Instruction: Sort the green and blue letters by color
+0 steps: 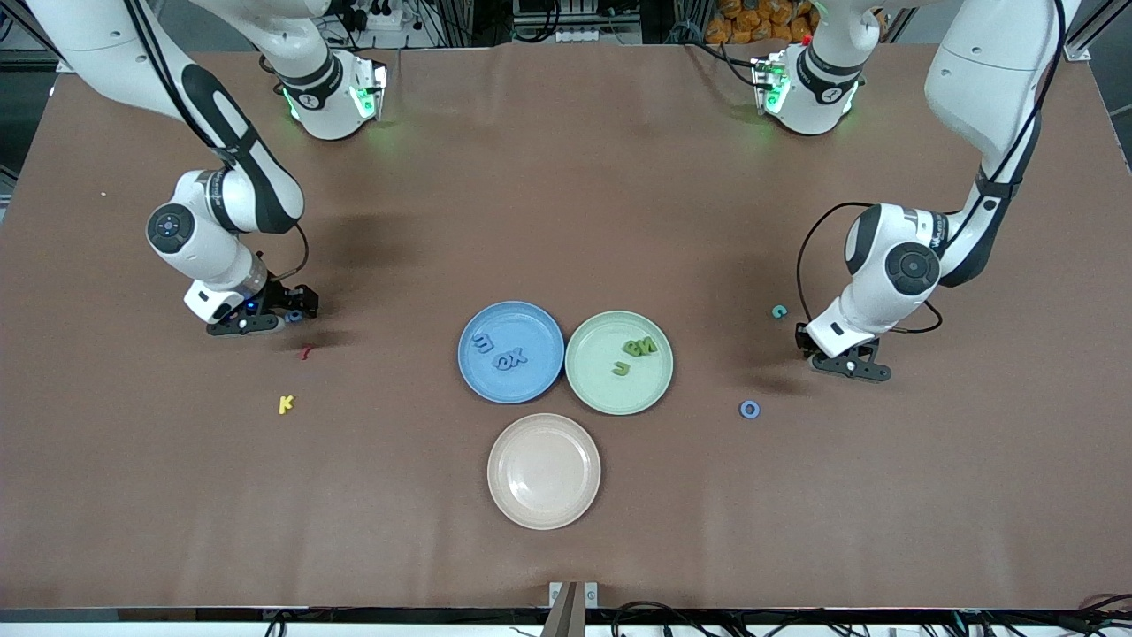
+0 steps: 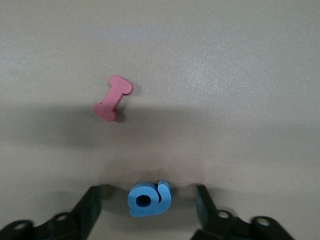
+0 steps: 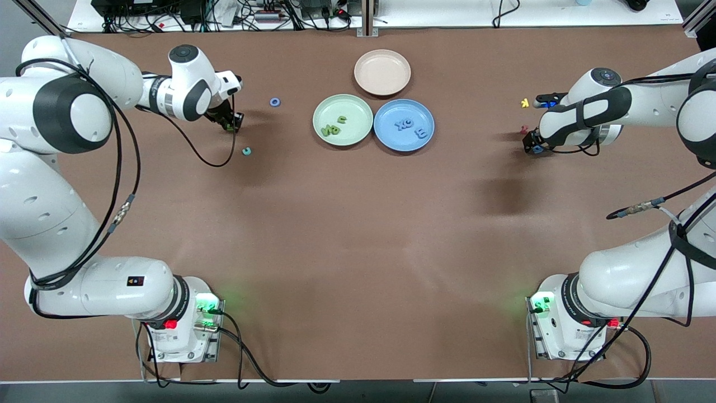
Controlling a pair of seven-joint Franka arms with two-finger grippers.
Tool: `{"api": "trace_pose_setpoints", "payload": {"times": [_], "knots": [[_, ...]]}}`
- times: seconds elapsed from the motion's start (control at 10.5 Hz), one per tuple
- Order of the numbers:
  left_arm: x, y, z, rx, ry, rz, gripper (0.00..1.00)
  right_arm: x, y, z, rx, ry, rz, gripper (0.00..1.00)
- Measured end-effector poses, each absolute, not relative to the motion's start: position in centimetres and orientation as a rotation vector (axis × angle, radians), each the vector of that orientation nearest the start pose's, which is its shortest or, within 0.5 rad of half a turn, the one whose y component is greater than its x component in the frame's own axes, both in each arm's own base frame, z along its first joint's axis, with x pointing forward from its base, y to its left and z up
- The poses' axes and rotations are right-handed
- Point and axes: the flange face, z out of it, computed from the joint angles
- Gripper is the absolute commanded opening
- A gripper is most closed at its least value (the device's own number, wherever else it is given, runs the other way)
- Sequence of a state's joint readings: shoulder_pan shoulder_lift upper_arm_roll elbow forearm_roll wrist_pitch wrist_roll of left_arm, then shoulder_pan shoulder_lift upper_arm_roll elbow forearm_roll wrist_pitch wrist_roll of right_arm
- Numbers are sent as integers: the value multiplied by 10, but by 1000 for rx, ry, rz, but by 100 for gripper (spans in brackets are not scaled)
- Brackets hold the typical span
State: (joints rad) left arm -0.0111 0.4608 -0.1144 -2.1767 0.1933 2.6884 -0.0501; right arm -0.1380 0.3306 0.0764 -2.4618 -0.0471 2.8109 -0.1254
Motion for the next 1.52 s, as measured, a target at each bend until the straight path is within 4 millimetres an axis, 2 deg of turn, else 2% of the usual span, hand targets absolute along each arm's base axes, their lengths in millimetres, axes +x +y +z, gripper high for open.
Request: {"api": "trace_pose_setpoints", "payload": {"times": [0.1,0.19,0.29,0.38,0.57,0.67,0.76,0.86,0.95,1.05,1.24,1.33,1.43,1.52], "knots": [[564,-84,188,-3087,376,-117,0,479,-25,167,-3130,-162,-43,31],[567,-99,197,-3100,378,-150,0,480,-26,168,-3131,-161,-55,26],[569,-122,207,-3124,358,-187,0,481,-25,170,-3131,-163,-61,20],[570,-154,219,-3147,338,-225,0,482,-25,172,-3132,-163,-68,19],[561,-233,237,-3196,236,-283,3,481,-25,172,-3131,-164,-69,18],[553,-270,245,-3222,167,-305,12,481,-25,173,-3131,-163,-69,17],[548,-300,250,-3245,106,-320,26,483,-26,173,-3132,-161,-74,16],[544,-326,251,-3263,90,-329,99,488,-26,177,-3132,-157,-82,16],[542,-348,247,-3276,107,-330,100,497,-21,185,-3133,-144,-57,16],[541,-365,244,-3284,135,-335,100,511,-7,200,-3136,-98,-15,16],[554,-368,254,-3283,124,-349,100,540,46,236,-3140,10,-25,16],[566,-363,269,-3266,100,-338,100,551,79,251,-3130,54,-59,17],[580,-356,295,-3244,68,-324,100,559,114,264,-3102,89,-84,16],[595,-345,329,-3226,27,-326,100,565,150,275,-3070,81,-105,17]]}}
